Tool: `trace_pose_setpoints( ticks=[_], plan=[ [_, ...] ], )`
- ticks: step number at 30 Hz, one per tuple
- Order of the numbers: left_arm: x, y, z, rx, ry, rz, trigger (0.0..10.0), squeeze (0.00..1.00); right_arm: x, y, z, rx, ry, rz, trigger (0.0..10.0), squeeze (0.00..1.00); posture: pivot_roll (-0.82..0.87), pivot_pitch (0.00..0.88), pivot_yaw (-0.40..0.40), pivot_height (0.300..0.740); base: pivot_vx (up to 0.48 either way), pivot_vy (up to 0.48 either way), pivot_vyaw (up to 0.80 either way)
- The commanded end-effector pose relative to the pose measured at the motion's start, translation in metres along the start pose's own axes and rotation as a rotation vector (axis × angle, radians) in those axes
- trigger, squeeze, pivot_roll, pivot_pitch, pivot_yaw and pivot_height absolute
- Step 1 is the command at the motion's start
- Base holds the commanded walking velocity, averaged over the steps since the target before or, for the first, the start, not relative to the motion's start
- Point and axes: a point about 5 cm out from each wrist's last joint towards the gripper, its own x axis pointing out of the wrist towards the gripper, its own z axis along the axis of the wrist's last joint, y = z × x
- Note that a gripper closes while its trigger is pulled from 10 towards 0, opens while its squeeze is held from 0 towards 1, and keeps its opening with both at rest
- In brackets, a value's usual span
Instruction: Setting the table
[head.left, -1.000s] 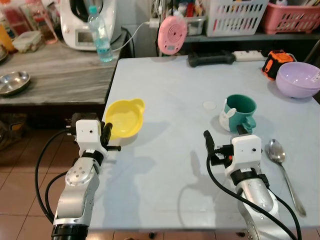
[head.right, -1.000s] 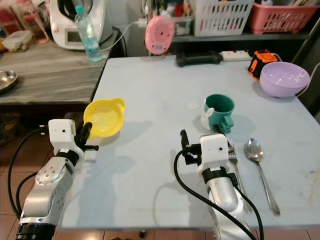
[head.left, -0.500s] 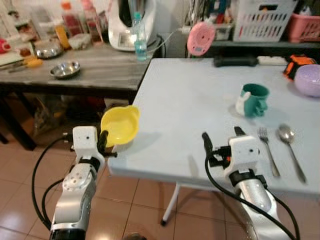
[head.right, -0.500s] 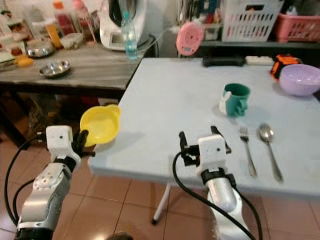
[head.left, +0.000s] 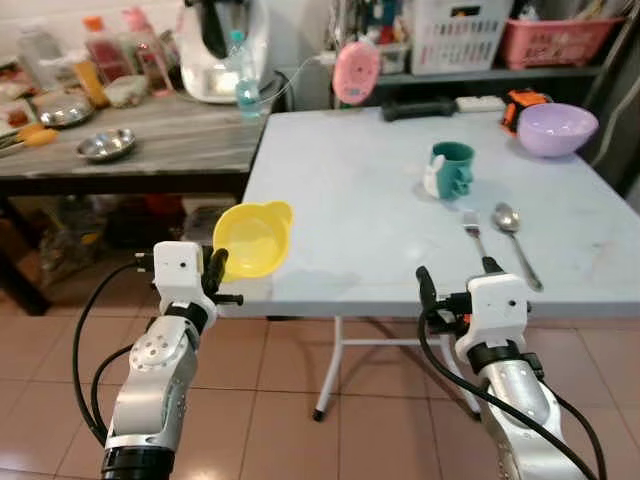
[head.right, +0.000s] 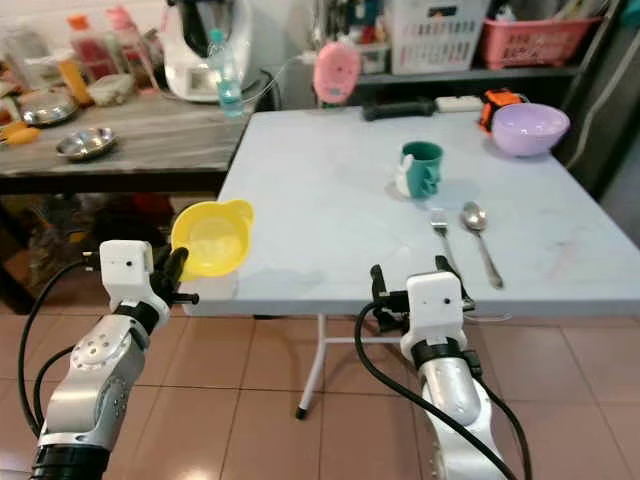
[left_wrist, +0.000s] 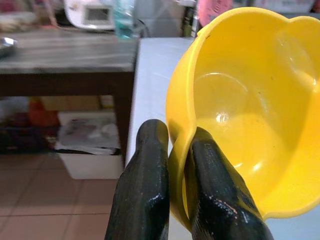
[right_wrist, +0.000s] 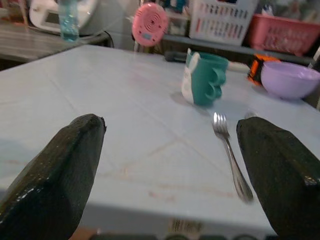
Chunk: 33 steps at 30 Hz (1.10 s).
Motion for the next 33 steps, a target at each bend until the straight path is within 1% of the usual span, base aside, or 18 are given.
trace_pose_setpoints(
  ticks=[1,7,33],
  plan=[
    [0.0018,-0.0011,0.0026,-0.001,-0.002,-0.008,10.0,0.00,0.0006,-0.0003,0.0031,-0.002,-0.014,-0.003,10.0,0.00,-0.12,0.027,0.073,0.740,0.000,0.244,0.00],
    [0.0038,-0.0036,0.0033,-0.005,-0.002,-0.021,10.0,0.00,0.0014,-0.0008,0.0032,-0.003,-0.016,-0.010,10.0,0.00,-0.12,0.028,0.074,0.740,0.000,0.303,0.00],
    [0.0064,-0.0072,0.0017,0.002,0.013,-0.040,10.0,0.00,0.0011,-0.0014,0.0022,-0.005,-0.017,-0.030,10.0,0.00,-0.11,0.026,0.077,0.740,0.000,0.479,0.00]
  ],
)
